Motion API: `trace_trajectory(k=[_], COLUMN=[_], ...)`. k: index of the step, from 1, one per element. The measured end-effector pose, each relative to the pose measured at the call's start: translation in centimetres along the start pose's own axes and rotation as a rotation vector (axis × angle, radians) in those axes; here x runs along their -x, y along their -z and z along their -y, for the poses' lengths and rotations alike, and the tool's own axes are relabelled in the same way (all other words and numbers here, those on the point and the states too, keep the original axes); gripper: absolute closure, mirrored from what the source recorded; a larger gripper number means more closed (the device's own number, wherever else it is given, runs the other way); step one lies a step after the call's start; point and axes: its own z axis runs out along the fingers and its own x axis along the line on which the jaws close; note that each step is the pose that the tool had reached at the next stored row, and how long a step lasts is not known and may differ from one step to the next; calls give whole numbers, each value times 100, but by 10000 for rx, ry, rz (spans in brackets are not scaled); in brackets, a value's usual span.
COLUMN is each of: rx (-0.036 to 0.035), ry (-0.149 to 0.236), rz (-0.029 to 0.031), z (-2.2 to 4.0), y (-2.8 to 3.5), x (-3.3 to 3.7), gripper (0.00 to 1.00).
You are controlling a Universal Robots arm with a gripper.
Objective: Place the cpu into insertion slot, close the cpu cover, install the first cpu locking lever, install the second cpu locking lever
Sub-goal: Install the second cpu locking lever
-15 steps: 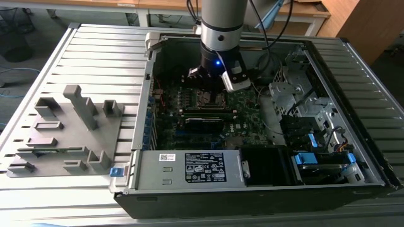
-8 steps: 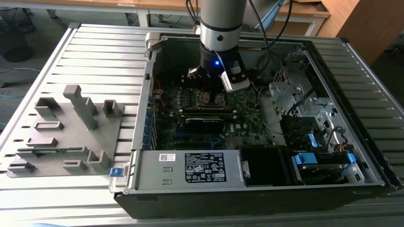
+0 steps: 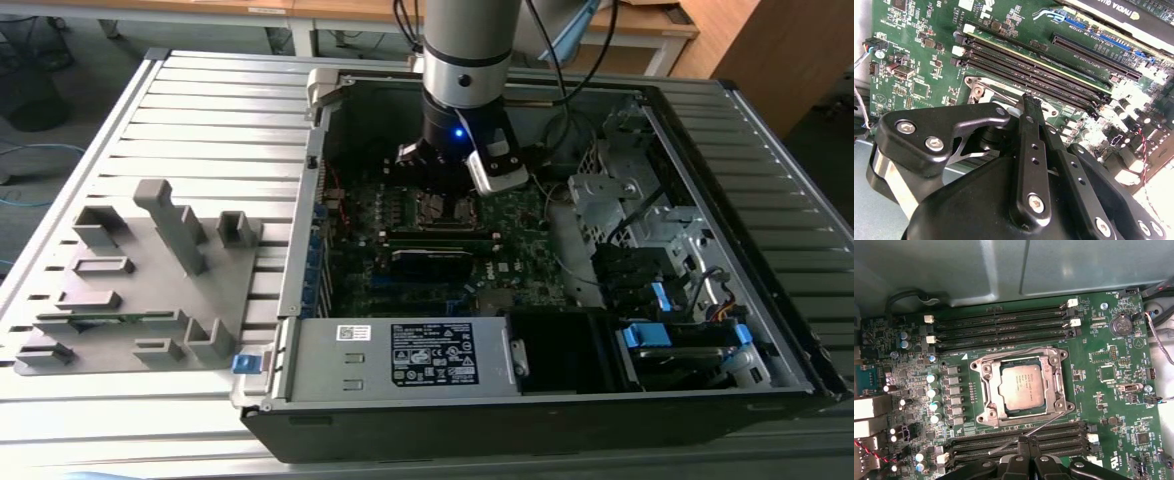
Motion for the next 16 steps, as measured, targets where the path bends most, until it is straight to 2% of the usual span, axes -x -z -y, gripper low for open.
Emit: trace_trajectory(k=[5, 10, 16], rx=[52, 87, 103], ry=[-2, -4, -5], rz=[-6, -13, -15], z=[5, 17, 26], y=[-8, -21, -99], x=[-34, -117, -159], gripper=[90, 90, 90])
